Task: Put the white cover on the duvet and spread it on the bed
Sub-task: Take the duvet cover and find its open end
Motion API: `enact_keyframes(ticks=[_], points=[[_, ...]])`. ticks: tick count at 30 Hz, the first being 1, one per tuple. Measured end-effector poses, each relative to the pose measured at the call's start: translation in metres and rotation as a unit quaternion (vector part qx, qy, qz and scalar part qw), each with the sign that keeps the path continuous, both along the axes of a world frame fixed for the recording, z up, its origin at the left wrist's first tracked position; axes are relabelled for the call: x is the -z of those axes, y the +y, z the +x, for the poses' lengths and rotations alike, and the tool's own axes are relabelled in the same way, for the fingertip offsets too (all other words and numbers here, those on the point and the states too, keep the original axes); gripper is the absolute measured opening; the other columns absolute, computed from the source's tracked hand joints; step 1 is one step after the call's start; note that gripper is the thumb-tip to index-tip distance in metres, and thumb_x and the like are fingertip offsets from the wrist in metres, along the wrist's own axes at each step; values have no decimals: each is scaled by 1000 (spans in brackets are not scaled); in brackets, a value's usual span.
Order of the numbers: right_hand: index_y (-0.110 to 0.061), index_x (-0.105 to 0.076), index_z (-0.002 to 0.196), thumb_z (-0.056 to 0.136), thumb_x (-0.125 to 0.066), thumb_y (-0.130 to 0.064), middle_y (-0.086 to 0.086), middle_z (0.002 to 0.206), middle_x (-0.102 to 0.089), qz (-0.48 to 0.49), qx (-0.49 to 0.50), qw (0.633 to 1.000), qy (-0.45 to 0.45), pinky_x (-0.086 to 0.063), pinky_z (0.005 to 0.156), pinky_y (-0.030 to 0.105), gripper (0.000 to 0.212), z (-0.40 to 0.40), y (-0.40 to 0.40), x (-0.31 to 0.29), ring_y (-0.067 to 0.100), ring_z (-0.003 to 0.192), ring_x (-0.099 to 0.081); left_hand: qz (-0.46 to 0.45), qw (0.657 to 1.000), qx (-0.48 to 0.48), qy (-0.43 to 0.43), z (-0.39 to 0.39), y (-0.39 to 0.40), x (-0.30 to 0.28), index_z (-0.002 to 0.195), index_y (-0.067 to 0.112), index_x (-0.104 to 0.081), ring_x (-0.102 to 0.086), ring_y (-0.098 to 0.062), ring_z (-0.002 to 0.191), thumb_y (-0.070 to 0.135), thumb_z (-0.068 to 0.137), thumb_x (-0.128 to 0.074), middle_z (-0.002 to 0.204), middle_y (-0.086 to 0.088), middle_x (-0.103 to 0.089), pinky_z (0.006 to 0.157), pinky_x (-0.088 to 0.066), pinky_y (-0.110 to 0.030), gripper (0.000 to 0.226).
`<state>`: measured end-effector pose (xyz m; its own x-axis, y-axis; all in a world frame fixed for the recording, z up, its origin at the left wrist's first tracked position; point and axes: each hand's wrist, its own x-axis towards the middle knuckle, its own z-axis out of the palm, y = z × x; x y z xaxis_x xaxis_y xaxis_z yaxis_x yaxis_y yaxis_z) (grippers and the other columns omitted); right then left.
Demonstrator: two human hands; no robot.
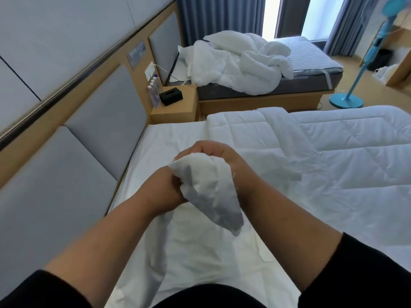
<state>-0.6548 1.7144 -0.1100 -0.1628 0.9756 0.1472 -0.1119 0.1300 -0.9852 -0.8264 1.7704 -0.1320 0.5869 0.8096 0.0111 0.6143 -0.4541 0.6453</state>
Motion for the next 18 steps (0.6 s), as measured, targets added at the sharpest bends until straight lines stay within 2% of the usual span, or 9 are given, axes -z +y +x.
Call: enact_keyframes(ticks=[2,3,4,6,8,11,13,15,18], points=[[-11,-61,91,97,-51,5,5,84,-64,16,-39,999,-29,-54,71,18,20,-11,6,1,3,71,-64,-5,999,-17,-27,-2,3,-2,100,43,-56,-63,-7,89,34,84,-63,96,13,-65,77,-56,-31,19],[-7,-61,97,97,-57,-3,10,92,-66,30,-37,999,-21,-56,76,24,6,-12,8,-1,7,79,-66,-8,999,-41,-19,-7,2,-3,91,42,-58,-61,-4,84,29,89,-61,88,16,-64,72,-51,-20,13],[-5,-60,103,94,-65,-11,14,102,-67,37,-28,999,-5,-59,85,35,12,-8,12,3,15,89,-67,-5,998,-67,-19,-12,1,-2,83,42,-60,-59,-2,80,27,91,-60,81,18,-63,67,-45,-13,17],[-11,-58,120,88,-75,-17,8,125,-63,8,14,999,-30,-50,102,55,36,14,18,23,24,112,-63,-1,992,-110,-65,-26,3,2,72,38,-65,-61,-8,76,33,82,-58,73,16,-67,63,-46,-18,14],[-36,-49,135,82,-81,-33,-13,141,-51,-59,61,985,-148,-40,114,50,62,36,17,53,11,131,-49,-8,980,-144,-140,-38,2,-9,80,35,-69,-67,-7,81,41,75,-55,78,15,-72,66,-52,-24,16],[-56,-22,147,66,-88,-54,-18,160,-26,-159,-7,955,-251,-32,118,42,105,52,3,93,14,147,-27,42,972,-127,-193,-47,8,-46,85,60,-67,-60,21,81,56,73,-52,81,43,-63,68,-47,-5,20],[-58,-14,150,60,-89,-61,-20,162,-20,-145,-42,952,-267,-33,118,45,117,44,5,96,14,147,-29,53,969,-122,-209,-45,14,-79,79,70,-61,-62,12,84,58,70,-49,80,40,-64,81,-55,-24,20],[-54,-13,152,62,-88,-59,-20,158,-27,-87,-35,961,-262,-36,115,42,117,28,14,77,11,141,-36,83,966,-106,-220,-39,22,-110,77,58,-67,-62,1,84,51,73,-50,78,30,-67,85,-53,-42,19],[-42,-33,148,48,-86,-74,-11,148,-45,-42,13,962,-268,-42,112,44,118,5,36,34,16,134,-46,118,965,-52,-227,-22,20,-154,70,23,-65,-62,3,67,23,80,-50,71,14,-69,69,-55,-28,18]])
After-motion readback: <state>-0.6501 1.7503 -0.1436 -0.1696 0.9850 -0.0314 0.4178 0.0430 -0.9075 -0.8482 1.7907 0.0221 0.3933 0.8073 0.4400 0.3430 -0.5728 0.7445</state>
